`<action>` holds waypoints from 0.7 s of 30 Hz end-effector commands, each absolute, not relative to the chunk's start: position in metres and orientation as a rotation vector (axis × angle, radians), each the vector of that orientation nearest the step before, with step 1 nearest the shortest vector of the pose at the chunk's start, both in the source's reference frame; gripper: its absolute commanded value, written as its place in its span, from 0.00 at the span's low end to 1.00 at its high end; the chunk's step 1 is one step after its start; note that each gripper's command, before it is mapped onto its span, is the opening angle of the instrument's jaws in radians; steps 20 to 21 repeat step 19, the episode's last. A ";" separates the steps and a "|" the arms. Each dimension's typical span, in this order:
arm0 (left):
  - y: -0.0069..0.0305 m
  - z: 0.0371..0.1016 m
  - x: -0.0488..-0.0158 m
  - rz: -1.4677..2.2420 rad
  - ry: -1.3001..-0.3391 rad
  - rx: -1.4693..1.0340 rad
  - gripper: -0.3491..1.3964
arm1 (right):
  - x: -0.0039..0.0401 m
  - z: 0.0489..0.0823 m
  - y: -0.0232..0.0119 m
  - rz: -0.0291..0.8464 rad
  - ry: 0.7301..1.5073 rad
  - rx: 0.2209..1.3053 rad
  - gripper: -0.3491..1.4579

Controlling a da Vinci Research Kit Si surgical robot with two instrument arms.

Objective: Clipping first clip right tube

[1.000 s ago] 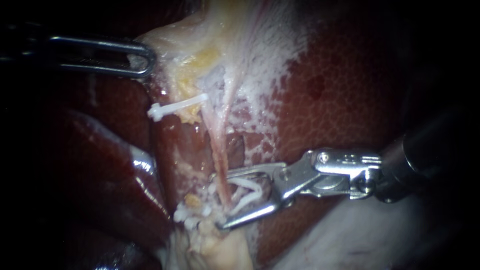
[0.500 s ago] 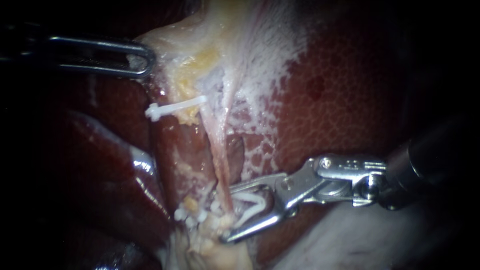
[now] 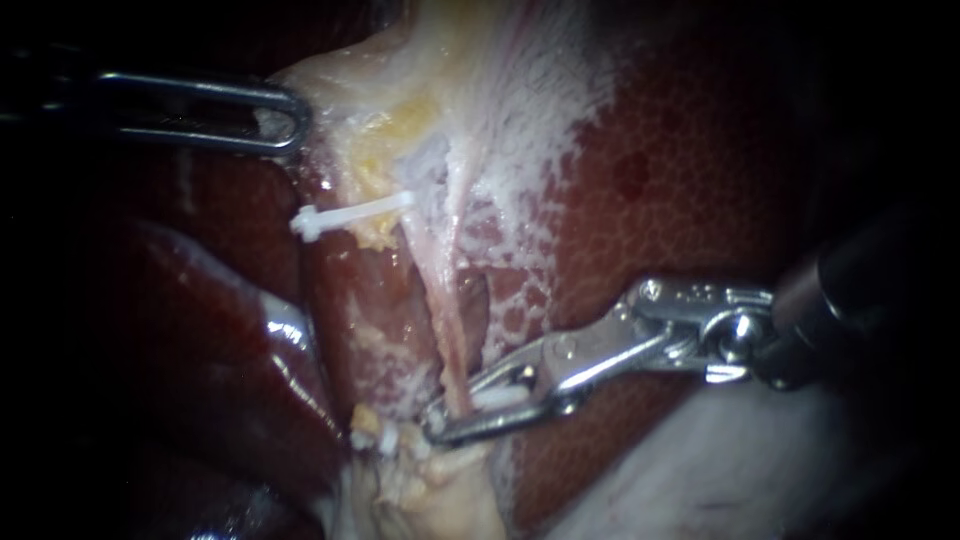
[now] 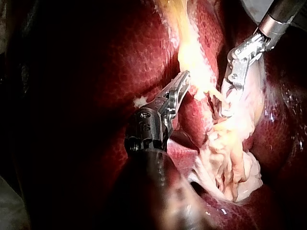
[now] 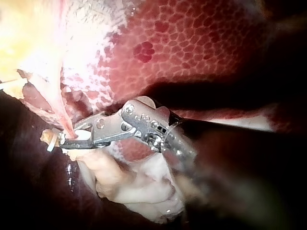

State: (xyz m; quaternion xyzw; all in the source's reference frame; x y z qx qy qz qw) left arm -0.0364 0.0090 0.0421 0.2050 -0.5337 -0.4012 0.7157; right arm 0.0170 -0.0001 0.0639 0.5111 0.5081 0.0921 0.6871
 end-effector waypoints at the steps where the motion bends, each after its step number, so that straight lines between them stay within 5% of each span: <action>1: 0.0090 0.0421 -0.0364 -0.888 -1.181 0.454 0.00 | 0.0170 0.0640 -0.0003 0.204 1.131 1.158 0.00; 21: 0.0090 0.0421 -0.0365 -0.888 -1.181 0.454 0.00 | 0.0172 0.0641 -0.0012 0.210 1.108 1.186 0.00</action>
